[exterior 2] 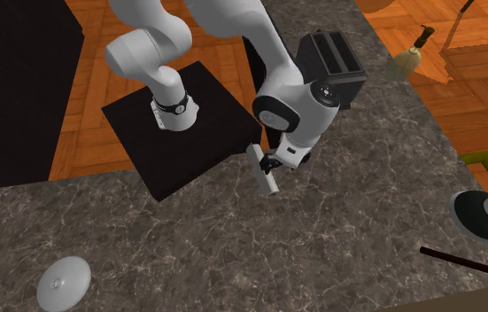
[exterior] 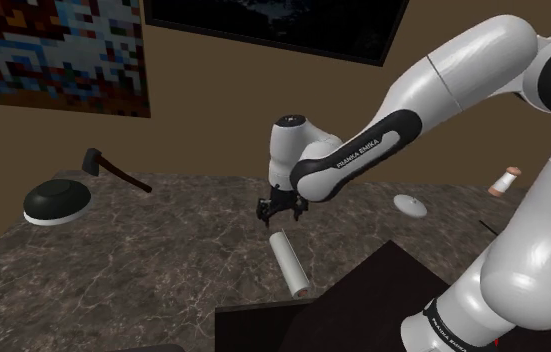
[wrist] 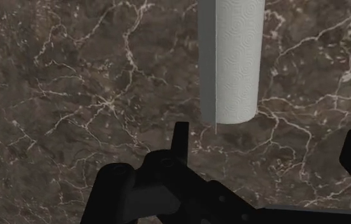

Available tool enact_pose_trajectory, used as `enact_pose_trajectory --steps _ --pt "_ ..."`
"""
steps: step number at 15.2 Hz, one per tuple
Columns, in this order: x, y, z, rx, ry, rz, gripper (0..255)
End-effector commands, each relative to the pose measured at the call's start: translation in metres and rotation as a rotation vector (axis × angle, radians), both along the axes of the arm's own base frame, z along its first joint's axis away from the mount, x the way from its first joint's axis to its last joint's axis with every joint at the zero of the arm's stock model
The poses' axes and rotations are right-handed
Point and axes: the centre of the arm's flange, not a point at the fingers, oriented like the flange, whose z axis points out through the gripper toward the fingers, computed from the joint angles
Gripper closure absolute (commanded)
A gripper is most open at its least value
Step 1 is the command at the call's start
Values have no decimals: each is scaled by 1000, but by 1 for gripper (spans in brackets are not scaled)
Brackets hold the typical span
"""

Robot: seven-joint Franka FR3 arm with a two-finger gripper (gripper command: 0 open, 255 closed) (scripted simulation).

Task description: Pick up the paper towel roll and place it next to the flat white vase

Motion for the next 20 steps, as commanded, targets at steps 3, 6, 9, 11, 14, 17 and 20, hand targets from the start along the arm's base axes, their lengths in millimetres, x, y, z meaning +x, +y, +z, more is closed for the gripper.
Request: enact_pose_trajectory --steps 3,6,9,11,14,17,20 --pt "-25 10 -45 -35 18 39 0" --pt "-44 14 -80 -61 33 67 0" --pt "-47 12 -94 -64 35 71 0" --pt "-48 10 -104 -64 35 71 0" --pt "-49 6 -123 -64 35 71 0" --pt "-49 6 -123 -64 35 71 0" --pt "-49 6 -123 -64 35 71 0"
